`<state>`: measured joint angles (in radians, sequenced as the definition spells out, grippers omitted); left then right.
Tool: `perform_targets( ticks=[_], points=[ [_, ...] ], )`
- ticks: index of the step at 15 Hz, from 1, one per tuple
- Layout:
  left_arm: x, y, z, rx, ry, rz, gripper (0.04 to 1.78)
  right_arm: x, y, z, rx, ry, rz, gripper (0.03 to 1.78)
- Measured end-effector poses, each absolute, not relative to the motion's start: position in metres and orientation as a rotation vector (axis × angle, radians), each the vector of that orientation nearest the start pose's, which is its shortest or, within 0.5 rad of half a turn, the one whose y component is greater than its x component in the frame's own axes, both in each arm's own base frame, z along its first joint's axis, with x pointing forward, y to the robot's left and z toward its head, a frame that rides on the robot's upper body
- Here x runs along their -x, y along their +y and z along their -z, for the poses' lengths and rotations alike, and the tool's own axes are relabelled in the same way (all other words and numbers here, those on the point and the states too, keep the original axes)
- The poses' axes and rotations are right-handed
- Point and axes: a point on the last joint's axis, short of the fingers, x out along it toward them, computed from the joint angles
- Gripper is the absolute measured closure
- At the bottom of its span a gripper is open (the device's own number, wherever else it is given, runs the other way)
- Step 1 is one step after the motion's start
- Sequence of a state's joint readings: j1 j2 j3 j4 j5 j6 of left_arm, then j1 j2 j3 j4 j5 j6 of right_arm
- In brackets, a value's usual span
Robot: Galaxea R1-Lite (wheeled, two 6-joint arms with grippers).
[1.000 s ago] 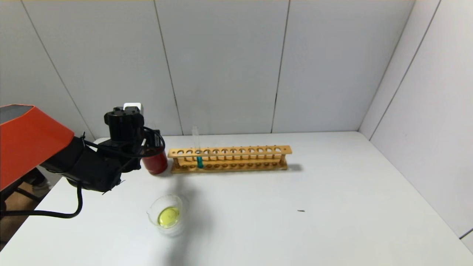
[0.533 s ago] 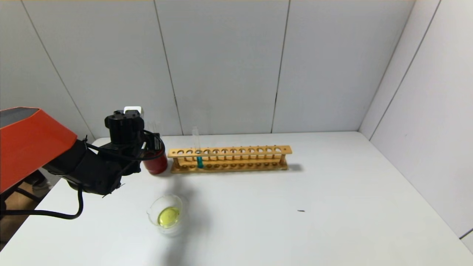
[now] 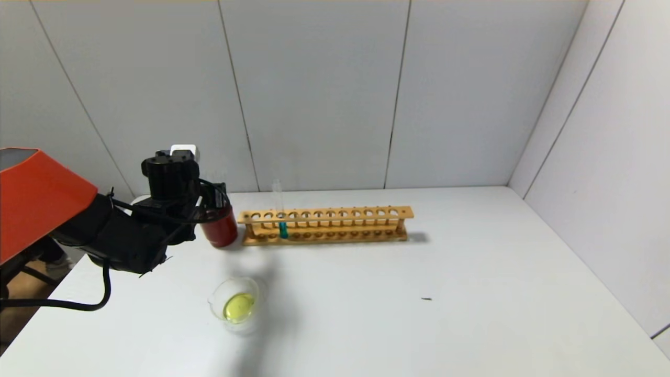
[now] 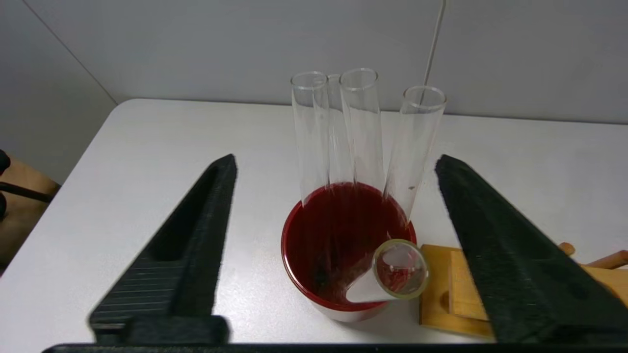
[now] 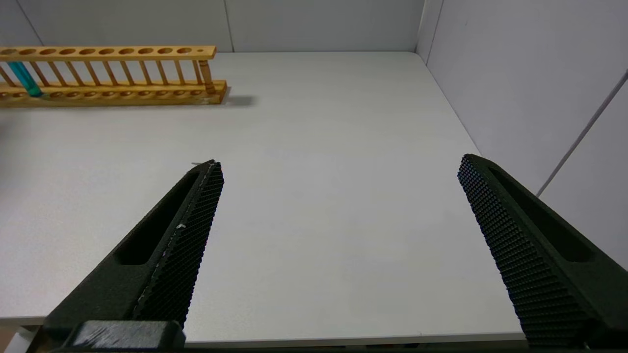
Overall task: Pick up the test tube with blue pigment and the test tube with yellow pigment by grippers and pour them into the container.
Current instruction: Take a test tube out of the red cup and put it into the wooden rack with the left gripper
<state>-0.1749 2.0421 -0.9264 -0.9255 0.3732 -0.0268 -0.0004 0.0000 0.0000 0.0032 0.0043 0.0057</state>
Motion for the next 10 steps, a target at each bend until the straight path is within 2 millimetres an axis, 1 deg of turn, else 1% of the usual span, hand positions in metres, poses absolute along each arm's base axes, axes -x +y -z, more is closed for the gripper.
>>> perform_targets(
  ticks=[2,4,7,10],
  points=[
    [-0.370,-0.058,-0.137,-0.053,0.161,-0.192,0.16,0.023,0.000,-0.075,-0.006,0.003,-0.004,0.06],
    [-0.362,-0.059,-0.153,-0.087,0.147,-0.176,0.08,0.023,0.000,-0.075,-0.006,0.003,-0.003,0.06],
    [-0.339,-0.072,-0.185,-0.092,0.117,-0.124,0.07,0.023,0.000,-0.075,-0.006,0.003,-0.004,0.06],
    [-0.306,-0.098,-0.209,-0.100,0.117,-0.002,0.07,0.023,0.000,-0.075,-0.006,0.003,-0.003,0.06]
  ],
)
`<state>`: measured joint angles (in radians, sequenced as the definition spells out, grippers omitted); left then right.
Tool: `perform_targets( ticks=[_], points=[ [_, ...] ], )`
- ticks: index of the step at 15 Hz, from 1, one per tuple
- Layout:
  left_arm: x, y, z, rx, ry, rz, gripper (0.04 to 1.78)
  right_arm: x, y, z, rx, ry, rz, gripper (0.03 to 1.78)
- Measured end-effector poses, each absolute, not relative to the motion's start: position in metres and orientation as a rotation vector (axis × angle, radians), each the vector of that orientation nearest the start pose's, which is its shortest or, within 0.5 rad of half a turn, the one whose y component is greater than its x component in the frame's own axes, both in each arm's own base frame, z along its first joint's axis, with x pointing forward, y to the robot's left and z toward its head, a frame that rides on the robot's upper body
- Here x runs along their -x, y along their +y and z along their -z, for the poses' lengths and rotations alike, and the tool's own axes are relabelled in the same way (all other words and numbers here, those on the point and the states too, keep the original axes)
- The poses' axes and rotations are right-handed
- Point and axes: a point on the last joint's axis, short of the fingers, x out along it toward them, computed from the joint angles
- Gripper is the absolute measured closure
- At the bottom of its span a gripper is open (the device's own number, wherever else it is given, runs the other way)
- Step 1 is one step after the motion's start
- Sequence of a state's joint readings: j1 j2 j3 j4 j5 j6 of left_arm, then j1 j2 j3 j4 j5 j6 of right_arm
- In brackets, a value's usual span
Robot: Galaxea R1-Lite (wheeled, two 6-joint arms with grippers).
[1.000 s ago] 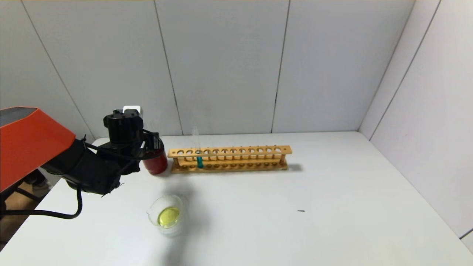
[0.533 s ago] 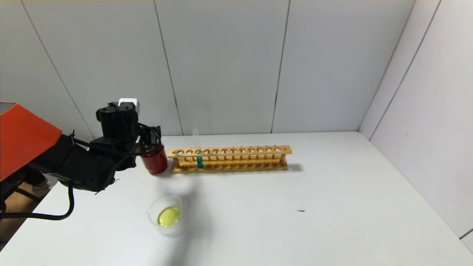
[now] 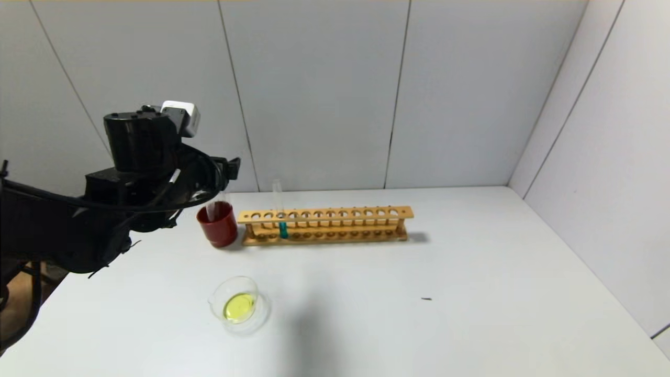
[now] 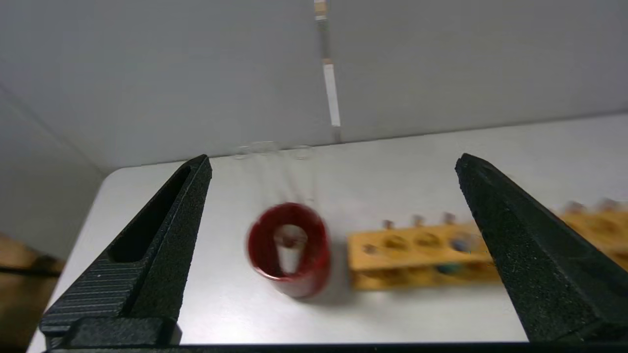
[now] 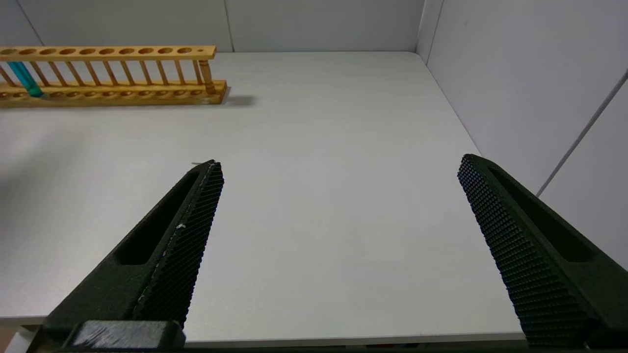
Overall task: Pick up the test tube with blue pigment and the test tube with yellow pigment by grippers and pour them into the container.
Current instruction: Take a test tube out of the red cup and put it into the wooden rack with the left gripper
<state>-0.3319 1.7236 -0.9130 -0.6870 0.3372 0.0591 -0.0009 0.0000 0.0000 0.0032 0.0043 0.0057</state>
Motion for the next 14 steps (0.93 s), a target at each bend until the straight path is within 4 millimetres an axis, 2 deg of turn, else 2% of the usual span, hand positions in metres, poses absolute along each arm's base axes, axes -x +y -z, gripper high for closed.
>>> perform_targets(
  ticks=[3,7,10,14],
  points=[
    [-0.277,-0.112,-0.220,-0.092,0.110,0.225,0.07,0.023,0.000,-0.075,-0.006,0.003,-0.004,0.06],
    [-0.260,-0.121,-0.213,-0.092,0.173,0.317,0.07,0.023,0.000,-0.075,-0.006,0.003,-0.004,0.06],
    [-0.256,-0.130,-0.202,-0.092,0.208,0.347,0.07,0.023,0.000,-0.075,-0.006,0.003,-0.003,0.06],
    [-0.270,-0.140,-0.181,-0.104,0.267,0.348,0.07,0.023,0.000,-0.075,-0.006,0.003,-0.004,0.06]
  ],
)
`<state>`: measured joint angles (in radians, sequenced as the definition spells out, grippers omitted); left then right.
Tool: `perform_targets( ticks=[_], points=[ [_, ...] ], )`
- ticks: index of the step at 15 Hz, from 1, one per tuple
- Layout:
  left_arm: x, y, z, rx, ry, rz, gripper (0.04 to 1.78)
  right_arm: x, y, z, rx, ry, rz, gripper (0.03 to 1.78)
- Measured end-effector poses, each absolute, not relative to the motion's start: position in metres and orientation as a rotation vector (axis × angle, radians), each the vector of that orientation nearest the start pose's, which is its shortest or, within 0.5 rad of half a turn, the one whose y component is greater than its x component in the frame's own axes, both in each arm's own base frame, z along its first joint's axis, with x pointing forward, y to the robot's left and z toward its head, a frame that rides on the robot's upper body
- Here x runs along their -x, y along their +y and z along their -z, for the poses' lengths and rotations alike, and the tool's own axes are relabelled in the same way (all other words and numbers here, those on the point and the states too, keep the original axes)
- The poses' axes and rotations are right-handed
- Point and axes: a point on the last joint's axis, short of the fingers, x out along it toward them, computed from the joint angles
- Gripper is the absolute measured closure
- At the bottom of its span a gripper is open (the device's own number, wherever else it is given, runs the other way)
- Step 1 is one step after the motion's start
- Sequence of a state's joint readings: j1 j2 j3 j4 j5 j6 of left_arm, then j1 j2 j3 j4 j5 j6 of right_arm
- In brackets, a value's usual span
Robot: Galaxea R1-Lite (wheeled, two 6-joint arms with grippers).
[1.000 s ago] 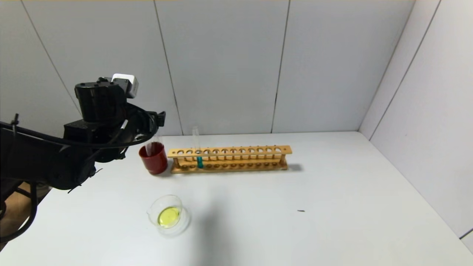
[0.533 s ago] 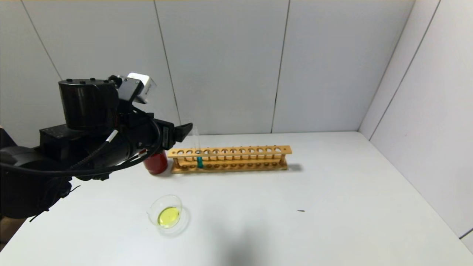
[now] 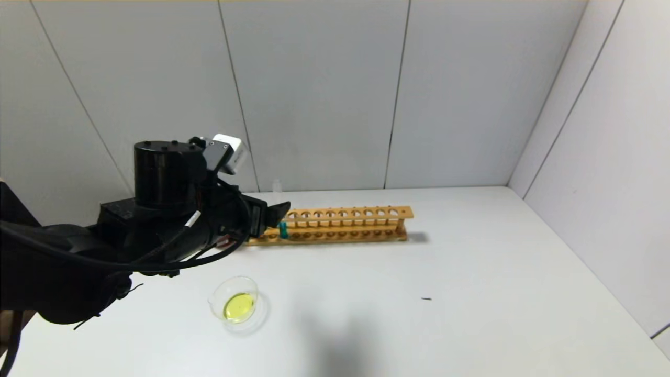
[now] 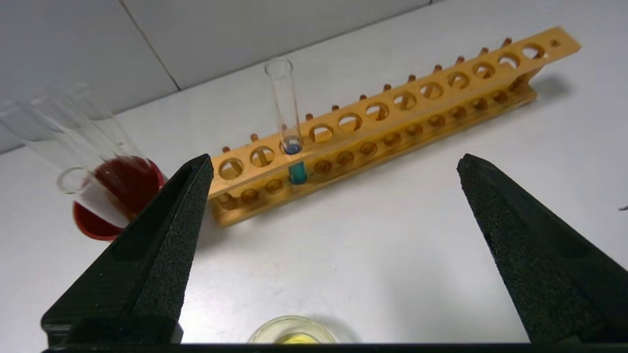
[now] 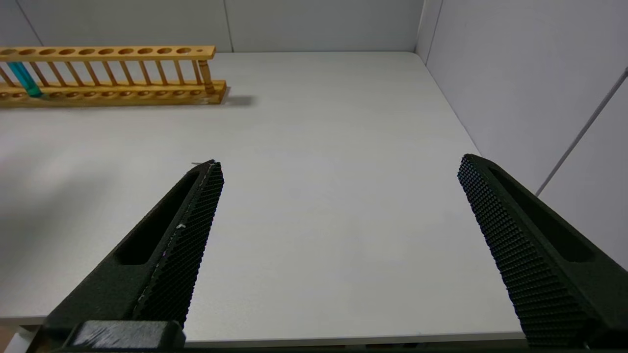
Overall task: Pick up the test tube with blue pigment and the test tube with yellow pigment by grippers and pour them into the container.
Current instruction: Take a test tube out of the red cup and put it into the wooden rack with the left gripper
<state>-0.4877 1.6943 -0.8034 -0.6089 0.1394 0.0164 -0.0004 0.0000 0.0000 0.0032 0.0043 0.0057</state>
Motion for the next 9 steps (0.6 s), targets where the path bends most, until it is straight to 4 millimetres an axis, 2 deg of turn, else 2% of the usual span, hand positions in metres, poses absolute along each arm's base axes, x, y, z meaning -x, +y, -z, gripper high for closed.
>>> perform_targets(
  ticks=[7,9],
  points=[
    [-0.326,-0.154,-0.145,-0.106,0.306,0.297,0.07,0.023,0.000,-0.075,-0.006,0.003,-0.003,0.06],
    [-0.340,-0.155,-0.138,-0.098,0.312,0.283,0.13,0.023,0.000,-0.075,-0.006,0.003,-0.003,0.06]
  ],
)
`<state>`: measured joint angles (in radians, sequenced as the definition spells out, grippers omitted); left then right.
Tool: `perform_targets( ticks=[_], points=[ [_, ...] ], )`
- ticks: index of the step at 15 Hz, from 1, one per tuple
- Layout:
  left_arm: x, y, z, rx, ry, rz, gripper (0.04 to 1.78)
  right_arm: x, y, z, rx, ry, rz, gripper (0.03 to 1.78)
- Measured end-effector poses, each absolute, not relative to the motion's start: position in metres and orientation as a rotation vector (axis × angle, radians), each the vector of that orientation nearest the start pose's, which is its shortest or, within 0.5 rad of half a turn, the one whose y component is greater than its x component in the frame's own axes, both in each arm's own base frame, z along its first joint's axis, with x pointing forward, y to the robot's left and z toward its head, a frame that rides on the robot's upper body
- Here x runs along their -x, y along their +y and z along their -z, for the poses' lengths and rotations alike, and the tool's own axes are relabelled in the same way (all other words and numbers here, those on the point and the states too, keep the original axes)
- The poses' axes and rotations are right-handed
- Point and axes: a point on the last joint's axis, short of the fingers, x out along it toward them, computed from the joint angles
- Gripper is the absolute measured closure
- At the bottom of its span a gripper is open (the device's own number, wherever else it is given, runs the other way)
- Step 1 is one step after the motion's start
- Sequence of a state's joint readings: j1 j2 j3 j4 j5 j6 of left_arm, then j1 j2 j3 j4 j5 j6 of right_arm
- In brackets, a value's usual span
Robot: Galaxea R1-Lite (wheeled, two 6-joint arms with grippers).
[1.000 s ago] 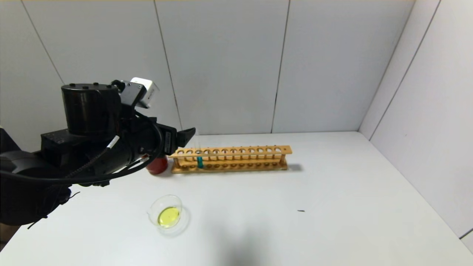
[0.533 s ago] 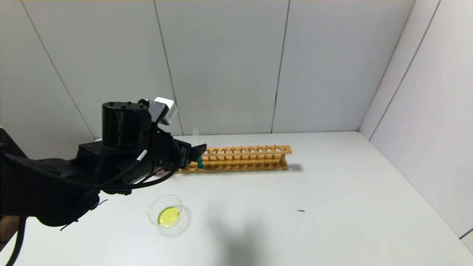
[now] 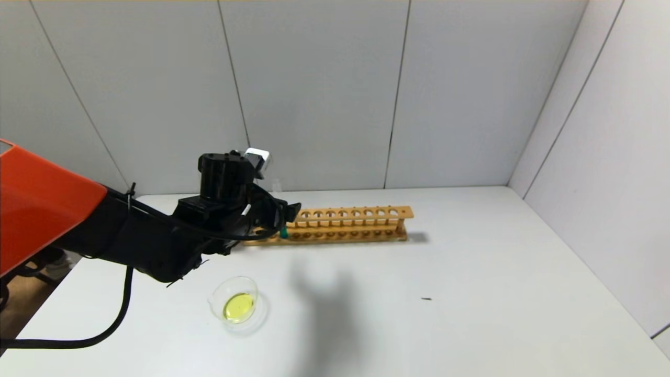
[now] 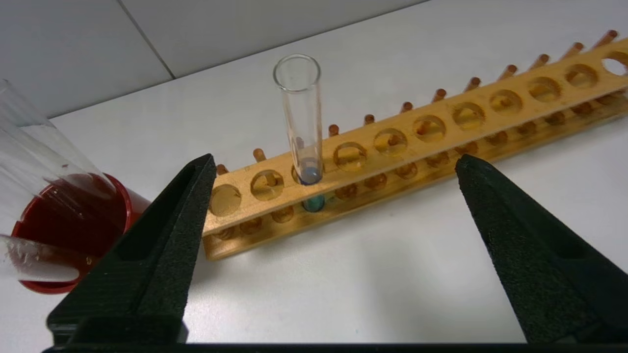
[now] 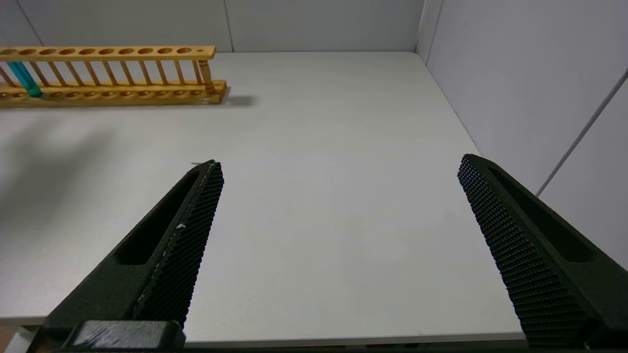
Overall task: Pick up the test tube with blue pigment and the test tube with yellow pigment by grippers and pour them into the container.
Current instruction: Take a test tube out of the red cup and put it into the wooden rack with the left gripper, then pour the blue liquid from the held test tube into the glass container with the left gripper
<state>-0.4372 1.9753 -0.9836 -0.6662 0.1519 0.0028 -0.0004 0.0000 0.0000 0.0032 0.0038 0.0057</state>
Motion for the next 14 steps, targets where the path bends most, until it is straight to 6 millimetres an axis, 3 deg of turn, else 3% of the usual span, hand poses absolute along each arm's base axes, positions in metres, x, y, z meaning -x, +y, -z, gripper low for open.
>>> perform_targets(
  ticks=[4,9,11,14],
  points=[
    [-0.363,-0.158,-0.129,-0.094,0.315,0.265,0.55,0.023,0.000,-0.075,-0.006,0.003,-0.003,0.06],
    [-0.381,-0.165,-0.116,-0.094,0.318,0.269,1.41,0.023,0.000,-0.075,-0.006,0.003,-0.004,0.06],
    [-0.384,-0.166,-0.112,-0.092,0.318,0.267,1.52,0.023,0.000,-0.075,-0.006,0.003,-0.004,0.06],
    [-0.384,-0.166,-0.110,-0.094,0.323,0.263,1.52,0.023,0.000,-0.075,-0.006,0.003,-0.004,0.06]
  ],
)
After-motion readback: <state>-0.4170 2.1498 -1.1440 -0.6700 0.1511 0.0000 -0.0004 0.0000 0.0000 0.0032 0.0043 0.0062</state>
